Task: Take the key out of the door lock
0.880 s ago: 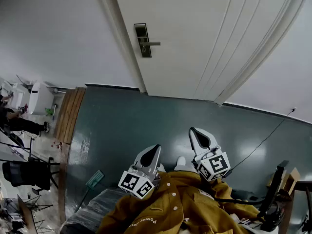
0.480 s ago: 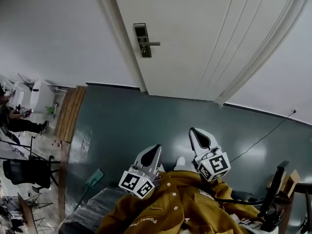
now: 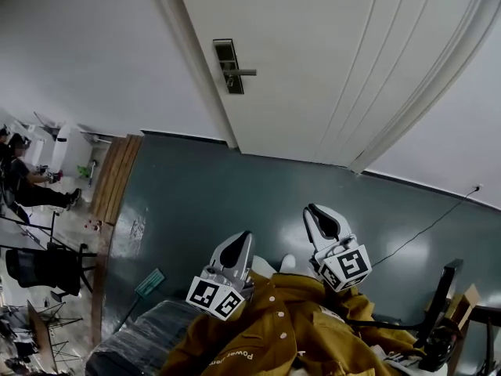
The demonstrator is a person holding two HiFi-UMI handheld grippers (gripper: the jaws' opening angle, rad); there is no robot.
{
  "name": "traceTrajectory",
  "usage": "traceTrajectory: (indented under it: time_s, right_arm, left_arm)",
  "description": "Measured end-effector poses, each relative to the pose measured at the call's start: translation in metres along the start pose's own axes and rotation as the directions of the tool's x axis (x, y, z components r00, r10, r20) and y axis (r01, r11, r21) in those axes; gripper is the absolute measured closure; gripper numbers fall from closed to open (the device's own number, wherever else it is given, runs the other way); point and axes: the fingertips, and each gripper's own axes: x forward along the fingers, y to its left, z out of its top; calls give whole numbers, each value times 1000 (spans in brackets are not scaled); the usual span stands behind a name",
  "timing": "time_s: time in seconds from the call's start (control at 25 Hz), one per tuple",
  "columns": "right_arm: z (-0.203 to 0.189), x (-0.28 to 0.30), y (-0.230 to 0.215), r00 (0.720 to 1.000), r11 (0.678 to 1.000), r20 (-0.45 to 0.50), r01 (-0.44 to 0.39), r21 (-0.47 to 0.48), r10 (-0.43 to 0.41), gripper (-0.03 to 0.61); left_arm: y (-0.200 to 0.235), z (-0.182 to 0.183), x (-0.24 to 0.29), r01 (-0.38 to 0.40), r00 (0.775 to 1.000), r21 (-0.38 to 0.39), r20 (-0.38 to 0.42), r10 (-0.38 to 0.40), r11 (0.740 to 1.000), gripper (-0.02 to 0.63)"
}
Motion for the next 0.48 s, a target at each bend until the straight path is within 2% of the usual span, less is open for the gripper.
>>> traceTrajectory:
  time_s: [0.24,0.48]
  right_arm:
    - [-15,38,-3,998,999,-47,-51,15,52,560]
    - [-29,99,-9,996,998,-71,-60,21,61,571]
  left_arm:
    - [33,8,9,-72,997,-15,-4,71,997,612]
    - [96,7,39,-75,997,-60,-18,74,995,612]
